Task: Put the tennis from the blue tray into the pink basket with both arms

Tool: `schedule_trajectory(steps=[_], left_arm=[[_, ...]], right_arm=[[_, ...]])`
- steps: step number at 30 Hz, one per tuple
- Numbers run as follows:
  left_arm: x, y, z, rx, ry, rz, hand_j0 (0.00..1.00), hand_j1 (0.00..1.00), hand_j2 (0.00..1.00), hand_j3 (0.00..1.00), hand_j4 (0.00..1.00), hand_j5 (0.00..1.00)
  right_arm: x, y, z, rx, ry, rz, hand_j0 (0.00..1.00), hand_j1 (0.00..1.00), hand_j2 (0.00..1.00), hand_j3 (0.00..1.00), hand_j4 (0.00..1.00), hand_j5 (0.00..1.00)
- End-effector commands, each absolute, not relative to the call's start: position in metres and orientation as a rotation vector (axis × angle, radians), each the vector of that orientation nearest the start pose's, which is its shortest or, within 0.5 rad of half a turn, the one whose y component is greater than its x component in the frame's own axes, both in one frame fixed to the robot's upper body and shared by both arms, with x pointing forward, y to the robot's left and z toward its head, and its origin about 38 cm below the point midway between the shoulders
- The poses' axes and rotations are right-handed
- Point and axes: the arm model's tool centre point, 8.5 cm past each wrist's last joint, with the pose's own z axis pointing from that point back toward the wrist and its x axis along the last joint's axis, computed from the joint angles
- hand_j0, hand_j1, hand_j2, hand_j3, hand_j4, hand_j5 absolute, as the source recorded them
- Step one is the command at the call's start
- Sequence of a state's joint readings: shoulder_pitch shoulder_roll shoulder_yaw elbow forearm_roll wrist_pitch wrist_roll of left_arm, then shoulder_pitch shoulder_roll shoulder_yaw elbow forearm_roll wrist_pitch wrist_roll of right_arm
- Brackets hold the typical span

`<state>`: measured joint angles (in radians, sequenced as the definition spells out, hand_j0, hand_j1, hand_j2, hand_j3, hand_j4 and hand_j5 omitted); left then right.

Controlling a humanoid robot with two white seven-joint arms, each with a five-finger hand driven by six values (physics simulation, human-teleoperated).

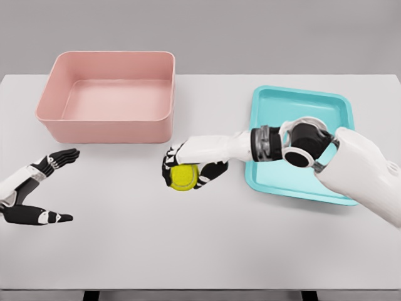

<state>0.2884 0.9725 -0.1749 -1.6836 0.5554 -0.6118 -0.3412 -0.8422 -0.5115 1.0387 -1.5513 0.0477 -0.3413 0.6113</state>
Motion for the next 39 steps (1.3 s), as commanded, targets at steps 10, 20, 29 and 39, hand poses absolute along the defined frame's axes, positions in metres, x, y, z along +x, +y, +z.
schedule_trajectory(steps=[10,20,29,39], left_arm=[[0.272,0.369,0.137,-0.241,-1.714,-0.932,1.00,1.00,1.00,1.00,1.00,1.00],[0.277,0.337,0.128,-0.208,-1.777,-1.004,1.00,1.00,1.00,1.00,1.00,1.00],[0.294,0.281,0.110,-0.344,-1.726,-0.962,1.00,1.00,1.00,1.00,1.00,1.00],[0.311,0.253,0.102,-0.374,-1.646,-0.897,1.00,1.00,1.00,1.00,1.00,1.00]], right_arm=[[0.419,-0.158,0.259,0.059,-1.660,2.067,1.00,1.00,1.00,1.00,1.00,1.00],[0.415,-0.299,0.291,-0.123,-1.630,1.938,1.00,1.00,1.00,1.00,1.00,1.00],[0.399,-0.331,0.273,-0.144,-1.621,1.827,1.00,1.00,1.00,1.00,1.00,1.00],[0.383,-0.313,0.273,-0.081,-1.655,1.868,1.00,1.00,1.00,1.00,1.00,1.00]])
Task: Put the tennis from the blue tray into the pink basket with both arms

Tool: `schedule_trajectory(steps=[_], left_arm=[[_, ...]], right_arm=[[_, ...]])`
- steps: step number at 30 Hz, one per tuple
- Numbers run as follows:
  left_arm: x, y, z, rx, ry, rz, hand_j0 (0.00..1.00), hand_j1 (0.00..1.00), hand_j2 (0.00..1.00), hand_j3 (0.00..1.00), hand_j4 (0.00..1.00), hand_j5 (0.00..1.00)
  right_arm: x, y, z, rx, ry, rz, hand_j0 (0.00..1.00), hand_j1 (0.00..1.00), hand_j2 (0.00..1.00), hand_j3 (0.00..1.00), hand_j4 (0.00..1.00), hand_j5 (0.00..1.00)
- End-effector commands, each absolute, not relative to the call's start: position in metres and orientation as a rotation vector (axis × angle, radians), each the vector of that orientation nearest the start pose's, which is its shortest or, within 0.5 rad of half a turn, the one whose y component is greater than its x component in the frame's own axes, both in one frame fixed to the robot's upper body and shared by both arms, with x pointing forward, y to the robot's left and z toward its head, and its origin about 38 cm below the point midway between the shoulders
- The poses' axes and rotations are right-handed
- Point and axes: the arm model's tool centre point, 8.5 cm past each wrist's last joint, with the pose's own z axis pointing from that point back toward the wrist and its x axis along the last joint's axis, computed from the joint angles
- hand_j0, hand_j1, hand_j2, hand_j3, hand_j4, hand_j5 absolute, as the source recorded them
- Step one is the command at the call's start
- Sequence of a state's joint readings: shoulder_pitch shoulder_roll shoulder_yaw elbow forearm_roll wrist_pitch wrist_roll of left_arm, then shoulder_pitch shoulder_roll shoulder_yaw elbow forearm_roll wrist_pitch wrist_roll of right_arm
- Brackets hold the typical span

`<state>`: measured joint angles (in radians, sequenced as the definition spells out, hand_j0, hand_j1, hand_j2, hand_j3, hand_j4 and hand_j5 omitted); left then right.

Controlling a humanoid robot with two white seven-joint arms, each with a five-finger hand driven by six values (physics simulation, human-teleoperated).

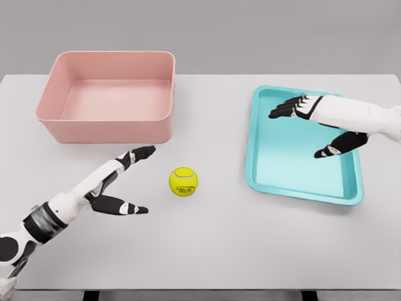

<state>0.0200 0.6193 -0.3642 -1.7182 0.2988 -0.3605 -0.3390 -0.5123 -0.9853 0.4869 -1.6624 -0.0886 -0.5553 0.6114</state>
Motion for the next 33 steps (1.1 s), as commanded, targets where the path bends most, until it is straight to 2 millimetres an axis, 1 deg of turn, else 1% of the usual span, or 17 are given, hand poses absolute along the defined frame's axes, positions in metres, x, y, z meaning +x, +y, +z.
schedule_trajectory(steps=[1,2,5,9,13,16,18,19,23,24,25,28,33], left_arm=[[0.314,0.248,0.104,-0.382,-1.645,-0.911,1.00,1.00,1.00,1.00,1.00,1.00],[0.315,0.243,0.104,-0.392,-1.645,-0.923,1.00,1.00,1.00,1.00,1.00,1.00],[0.315,0.238,0.101,-0.402,-1.645,-0.920,1.00,1.00,1.00,1.00,1.00,1.00],[0.318,0.226,0.100,-0.407,-1.656,-0.934,1.00,1.00,1.00,1.00,1.00,1.00],[0.321,0.223,0.100,-0.411,-1.639,-0.939,1.00,1.00,1.00,1.00,1.00,1.00],[0.327,0.215,0.098,-0.407,-1.644,-0.947,1.00,1.00,1.00,1.00,1.00,1.00],[0.329,0.213,0.096,-0.408,-1.643,-0.939,1.00,1.00,1.00,1.00,1.00,1.00],[0.331,0.209,0.097,-0.415,-1.648,-0.944,1.00,1.00,1.00,1.00,1.00,1.00],[0.335,0.206,0.095,-0.410,-1.625,-0.935,1.00,1.00,1.00,1.00,1.00,1.00],[0.337,0.207,0.090,-0.405,-1.612,-0.931,1.00,1.00,1.00,1.00,1.00,1.00],[0.341,0.202,0.091,-0.411,-1.617,-0.934,1.00,1.00,1.00,1.00,1.00,1.00],[0.344,0.200,0.086,-0.411,-1.607,-0.927,1.00,1.00,1.00,1.00,1.00,1.00],[0.345,0.194,0.079,-0.393,-1.599,-0.942,1.00,1.00,1.00,1.00,1.00,1.00]], right_arm=[[0.382,-0.314,0.274,-0.086,-1.653,1.872,1.00,1.00,1.00,1.00,1.00,1.00],[0.383,-0.316,0.276,-0.094,-1.652,1.869,1.00,1.00,1.00,1.00,1.00,1.00],[0.384,-0.318,0.281,-0.109,-1.670,1.859,1.00,1.00,1.00,1.00,1.00,1.00],[0.385,-0.318,0.279,-0.105,-1.664,1.844,1.00,1.00,1.00,1.00,1.00,1.00],[0.385,-0.320,0.282,-0.119,-1.665,1.840,1.00,1.00,1.00,1.00,1.00,1.00],[0.386,-0.319,0.279,-0.115,-1.644,1.817,1.00,1.00,1.00,1.00,1.00,1.00],[0.384,-0.320,0.272,-0.104,-1.632,1.809,1.00,1.00,1.00,1.00,1.00,1.00],[0.385,-0.320,0.270,-0.099,-1.629,1.804,1.00,1.00,1.00,1.00,1.00,1.00],[0.386,-0.320,0.271,-0.106,-1.622,1.795,1.00,1.00,1.00,1.00,1.00,1.00],[0.386,-0.320,0.271,-0.106,-1.620,1.793,1.00,1.00,1.00,1.00,1.00,1.00],[0.386,-0.320,0.271,-0.105,-1.618,1.791,1.00,1.00,1.00,1.00,1.00,1.00],[0.386,-0.320,0.271,-0.106,-1.618,1.791,1.00,1.00,1.00,1.00,1.00,1.00],[0.386,-0.320,0.271,-0.105,-1.619,1.792,1.00,1.00,1.00,1.00,1.00,1.00]])
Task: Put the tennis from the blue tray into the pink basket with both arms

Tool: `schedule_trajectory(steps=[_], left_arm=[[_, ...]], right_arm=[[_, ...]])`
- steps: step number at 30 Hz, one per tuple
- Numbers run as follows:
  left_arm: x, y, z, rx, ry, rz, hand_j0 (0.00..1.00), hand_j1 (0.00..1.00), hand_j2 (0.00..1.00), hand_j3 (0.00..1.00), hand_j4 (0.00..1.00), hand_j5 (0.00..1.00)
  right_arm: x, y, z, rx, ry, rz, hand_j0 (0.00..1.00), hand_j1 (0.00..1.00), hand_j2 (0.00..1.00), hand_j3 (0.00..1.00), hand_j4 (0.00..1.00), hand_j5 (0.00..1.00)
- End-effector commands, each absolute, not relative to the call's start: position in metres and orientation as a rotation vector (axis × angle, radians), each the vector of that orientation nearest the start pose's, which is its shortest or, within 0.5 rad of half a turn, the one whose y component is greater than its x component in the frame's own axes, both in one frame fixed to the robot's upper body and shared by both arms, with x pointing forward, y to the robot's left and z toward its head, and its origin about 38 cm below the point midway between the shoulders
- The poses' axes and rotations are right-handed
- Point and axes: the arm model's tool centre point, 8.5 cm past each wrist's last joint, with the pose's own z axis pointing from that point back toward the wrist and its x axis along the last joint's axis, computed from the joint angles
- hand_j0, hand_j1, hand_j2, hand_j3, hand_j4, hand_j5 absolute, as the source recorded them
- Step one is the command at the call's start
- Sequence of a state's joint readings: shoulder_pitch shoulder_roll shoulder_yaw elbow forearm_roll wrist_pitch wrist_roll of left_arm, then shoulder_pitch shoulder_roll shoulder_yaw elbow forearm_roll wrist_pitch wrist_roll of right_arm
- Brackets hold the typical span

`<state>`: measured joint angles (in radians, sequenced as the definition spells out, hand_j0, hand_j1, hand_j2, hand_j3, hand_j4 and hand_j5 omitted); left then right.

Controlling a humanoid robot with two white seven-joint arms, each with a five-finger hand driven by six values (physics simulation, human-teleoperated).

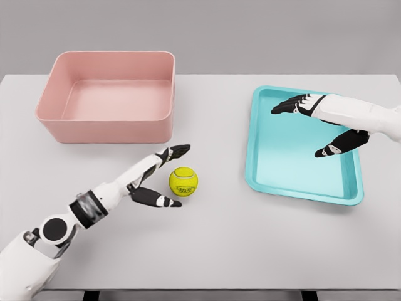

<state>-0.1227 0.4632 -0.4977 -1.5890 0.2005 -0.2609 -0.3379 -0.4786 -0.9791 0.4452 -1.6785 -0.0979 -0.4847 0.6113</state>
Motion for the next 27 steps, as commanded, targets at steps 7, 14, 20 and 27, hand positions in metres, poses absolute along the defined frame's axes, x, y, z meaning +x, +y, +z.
schedule_trajectory(steps=[7,14,20,27], left_arm=[[0.348,0.190,0.074,-0.380,-1.594,-0.948,1.00,1.00,1.00,1.00,1.00,1.00],[0.353,0.188,0.067,-0.350,-1.586,-0.974,1.00,1.00,1.00,1.00,1.00,1.00],[0.353,0.182,0.067,-0.361,-1.584,-0.977,1.00,1.00,1.00,1.00,1.00,1.00],[0.357,0.182,0.063,-0.359,-1.577,-0.975,0.97,0.97,0.97,0.97,0.97,0.97]], right_arm=[[0.384,-0.317,0.271,-0.097,-1.622,1.800,1.00,1.00,1.00,1.00,1.00,1.00],[0.382,-0.314,0.272,-0.094,-1.628,1.807,1.00,1.00,1.00,1.00,1.00,1.00],[0.382,-0.313,0.272,-0.091,-1.630,1.806,1.00,1.00,1.00,1.00,1.00,1.00],[0.382,-0.313,0.270,-0.088,-1.629,1.804,1.00,1.00,1.00,1.00,1.00,1.00]])
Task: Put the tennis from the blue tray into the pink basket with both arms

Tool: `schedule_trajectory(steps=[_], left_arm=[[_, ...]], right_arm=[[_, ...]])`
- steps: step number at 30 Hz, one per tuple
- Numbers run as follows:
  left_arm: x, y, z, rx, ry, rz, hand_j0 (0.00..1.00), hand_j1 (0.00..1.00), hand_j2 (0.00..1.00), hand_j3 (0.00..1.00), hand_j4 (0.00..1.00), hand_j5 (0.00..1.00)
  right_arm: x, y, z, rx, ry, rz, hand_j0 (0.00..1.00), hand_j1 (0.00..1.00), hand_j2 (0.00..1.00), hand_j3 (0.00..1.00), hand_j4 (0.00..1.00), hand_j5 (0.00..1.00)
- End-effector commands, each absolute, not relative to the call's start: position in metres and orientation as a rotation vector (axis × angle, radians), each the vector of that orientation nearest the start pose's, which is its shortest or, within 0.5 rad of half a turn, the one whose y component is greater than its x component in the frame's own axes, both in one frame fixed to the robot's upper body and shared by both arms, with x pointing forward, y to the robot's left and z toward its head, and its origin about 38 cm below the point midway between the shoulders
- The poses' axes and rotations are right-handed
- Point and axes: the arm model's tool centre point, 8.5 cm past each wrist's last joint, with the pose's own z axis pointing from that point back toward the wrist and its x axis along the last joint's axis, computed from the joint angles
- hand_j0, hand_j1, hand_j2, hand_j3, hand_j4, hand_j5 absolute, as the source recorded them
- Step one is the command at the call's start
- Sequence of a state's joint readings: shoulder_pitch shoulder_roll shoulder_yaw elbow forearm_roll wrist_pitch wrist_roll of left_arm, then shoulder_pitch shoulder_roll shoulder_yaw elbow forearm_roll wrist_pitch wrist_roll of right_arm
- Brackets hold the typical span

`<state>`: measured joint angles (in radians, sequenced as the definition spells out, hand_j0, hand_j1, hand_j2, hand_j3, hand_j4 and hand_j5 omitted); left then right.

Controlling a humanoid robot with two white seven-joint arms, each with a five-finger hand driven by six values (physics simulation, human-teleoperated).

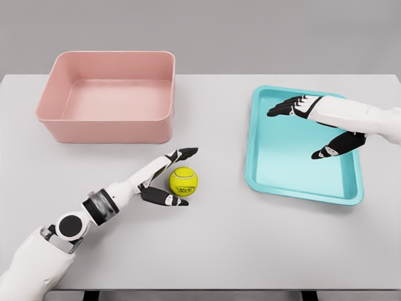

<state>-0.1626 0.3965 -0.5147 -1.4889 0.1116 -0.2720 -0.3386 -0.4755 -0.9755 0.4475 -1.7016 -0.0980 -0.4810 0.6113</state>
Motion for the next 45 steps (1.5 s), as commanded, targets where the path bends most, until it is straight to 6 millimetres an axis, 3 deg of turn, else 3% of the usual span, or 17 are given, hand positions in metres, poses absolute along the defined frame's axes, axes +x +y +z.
schedule_trajectory(steps=[1,5,17,20,29,45], left_arm=[[0.357,0.182,0.063,-0.360,-1.576,-0.975,0.95,0.95,0.95,0.95,0.95,0.95],[0.357,0.182,0.062,-0.358,-1.576,-0.973,0.80,0.80,0.80,0.80,0.80,0.80],[0.354,0.181,0.065,-0.369,-1.586,-0.977,0.51,0.51,0.51,0.51,0.51,0.51],[0.353,0.179,0.071,-0.375,-1.601,-0.988,0.50,0.50,0.50,0.50,0.50,0.50],[0.352,0.164,0.129,-0.412,-1.762,-1.017,0.48,0.48,0.48,0.48,0.48,0.48],[0.382,0.179,0.187,-0.366,-1.911,-0.976,0.47,0.47,0.47,0.47,0.47,0.47]], right_arm=[[0.383,-0.313,0.271,-0.089,-1.630,1.804,1.00,1.00,1.00,1.00,1.00,1.00],[0.383,-0.312,0.270,-0.086,-1.629,1.803,1.00,1.00,1.00,1.00,1.00,1.00],[0.382,-0.311,0.269,-0.083,-1.628,1.805,1.00,1.00,1.00,1.00,1.00,1.00],[0.382,-0.311,0.269,-0.081,-1.628,1.807,1.00,1.00,1.00,1.00,1.00,1.00],[0.382,-0.311,0.269,-0.079,-1.627,1.807,1.00,1.00,1.00,1.00,1.00,1.00],[0.382,-0.306,0.263,-0.058,-1.635,1.796,1.00,1.00,1.00,1.00,1.00,1.00]])
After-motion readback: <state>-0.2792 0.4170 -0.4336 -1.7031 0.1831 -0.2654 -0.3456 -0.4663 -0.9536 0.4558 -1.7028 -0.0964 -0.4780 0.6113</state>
